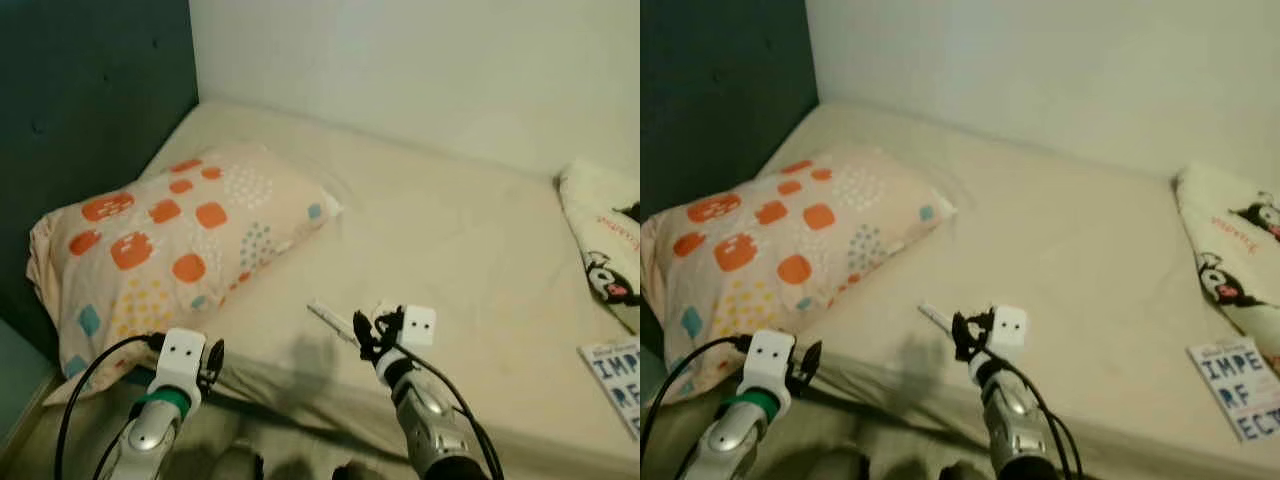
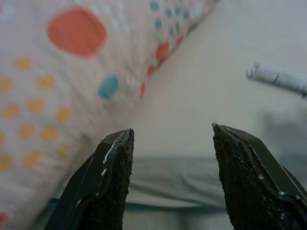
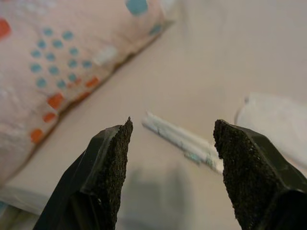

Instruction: Clean up the room

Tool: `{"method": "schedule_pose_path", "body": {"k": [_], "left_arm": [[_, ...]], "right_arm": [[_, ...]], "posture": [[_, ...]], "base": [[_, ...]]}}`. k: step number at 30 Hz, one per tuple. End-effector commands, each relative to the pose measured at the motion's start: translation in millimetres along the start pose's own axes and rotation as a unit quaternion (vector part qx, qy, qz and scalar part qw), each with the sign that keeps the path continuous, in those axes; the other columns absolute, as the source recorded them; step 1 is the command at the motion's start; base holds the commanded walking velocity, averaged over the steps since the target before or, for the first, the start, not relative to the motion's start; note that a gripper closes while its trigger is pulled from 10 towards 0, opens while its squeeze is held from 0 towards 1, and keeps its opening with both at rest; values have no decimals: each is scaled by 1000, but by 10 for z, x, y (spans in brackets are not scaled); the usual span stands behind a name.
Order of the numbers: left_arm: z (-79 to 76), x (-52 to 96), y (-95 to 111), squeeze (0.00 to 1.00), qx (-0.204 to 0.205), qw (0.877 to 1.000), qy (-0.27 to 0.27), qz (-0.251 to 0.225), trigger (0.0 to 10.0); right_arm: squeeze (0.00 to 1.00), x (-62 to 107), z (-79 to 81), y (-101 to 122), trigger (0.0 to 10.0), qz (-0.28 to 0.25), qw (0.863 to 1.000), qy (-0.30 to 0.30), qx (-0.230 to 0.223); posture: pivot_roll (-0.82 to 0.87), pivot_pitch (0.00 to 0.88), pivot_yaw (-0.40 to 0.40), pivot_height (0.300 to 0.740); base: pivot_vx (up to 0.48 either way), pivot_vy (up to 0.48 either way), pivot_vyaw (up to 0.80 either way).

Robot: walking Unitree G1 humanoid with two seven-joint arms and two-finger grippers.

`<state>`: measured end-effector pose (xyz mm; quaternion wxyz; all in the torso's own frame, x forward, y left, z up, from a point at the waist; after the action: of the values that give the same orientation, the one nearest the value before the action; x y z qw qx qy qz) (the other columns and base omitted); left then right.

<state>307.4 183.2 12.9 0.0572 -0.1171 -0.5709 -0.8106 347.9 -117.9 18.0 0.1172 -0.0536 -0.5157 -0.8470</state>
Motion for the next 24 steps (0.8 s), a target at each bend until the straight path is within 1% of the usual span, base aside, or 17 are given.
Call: {"method": "schedule_pose_path", "body": {"k": [1,3,4,7,9,12,14,15,16,18,19,20,21,22,23,24], "left_arm": [[-44,19,-52,0,0,1000,-7,10,10000],[-36,17,-47,0,-1,1000,-6,9,10000],[-30,16,-49,0,-11,1000,-7,8,10000],[-25,16,-50,0,-19,1000,-7,8,10000],[-5,15,-47,0,-37,999,-5,6,10000],[12,11,-33,0,-47,999,-3,2,10000],[45,0,2,0,-66,998,-2,-6,10000],[45,0,2,0,-66,998,-2,-6,10000],[66,-6,26,0,-77,997,-2,-12,10000],[77,-10,43,0,-84,996,-2,-16,10000],[103,-19,82,0,-96,995,-1,-23,10000],[103,-19,82,0,-96,995,-1,-23,10000],[122,-25,117,0,-105,994,0,-29,10000],[122,-25,117,0,-105,994,0,-29,10000],[141,-32,150,0,-114,993,1,-35,10000],[141,-32,150,0,-114,993,1,-35,10000]], "right_arm": [[0,28,-55,-44,10000,10,1000,-9,2],[0,28,-56,-40,10000,9,1000,-8,4],[0,31,-58,-42,10000,10,1000,-8,4],[0,33,-60,-43,10000,10,1000,-8,5],[0,40,-66,-37,10000,9,1000,-7,6],[0,42,-65,-32,10000,9,1000,-5,8],[0,47,-55,-22,10000,7,1000,-1,15],[0,47,-55,-22,10000,7,1000,-1,15],[0,49,-46,-15,10000,6,1000,3,22],[0,51,-41,-8,10000,5,1000,5,26],[0,42,-6,9,10000,2,999,15,40],[0,42,-6,9,10000,2,999,15,40],[0,30,30,25,10000,0,998,23,52],[0,30,30,25,10000,0,998,23,52],[0,7,79,52,10000,-5,998,32,63],[0,7,79,52,10000,-5,998,32,63]], "posture": [[190,70,-63,610],[190,74,-65,595],[190,74,-65,590],[190,74,-65,585],[185,84,-70,575],[184,86,-70,570],[182,94,-71,560],[182,94,-71,560],[181,99,-72,555],[181,104,-72,550],[181,108,-71,545],[181,108,-71,545],[182,114,-68,540],[182,114,-68,540],[182,114,-68,535],[182,114,-68,535]], "base": [[0,0,0],[0,0,0],[0,0,0],[0,0,0],[0,0,0],[0,0,0],[0,0,0],[0,0,0],[0,0,0],[0,0,0],[0,0,0],[0,0,0],[0,0,0],[0,0,0],[0,0,0],[0,0,0]]}}
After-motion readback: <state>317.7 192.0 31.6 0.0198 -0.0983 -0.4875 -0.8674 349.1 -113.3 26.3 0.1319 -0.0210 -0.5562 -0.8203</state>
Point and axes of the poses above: a point about 5 cm out from each wrist's last joint towards the gripper, its own x axis pointing back from the gripper into the wrist, its own y axis along the axis of the wrist's last joint, z = x × y, the point moved 5 cm from there along -x, pointing out of the wrist towards the gripper, and after that the axes turned 10 degrees about -x, right-handed, at the moved point
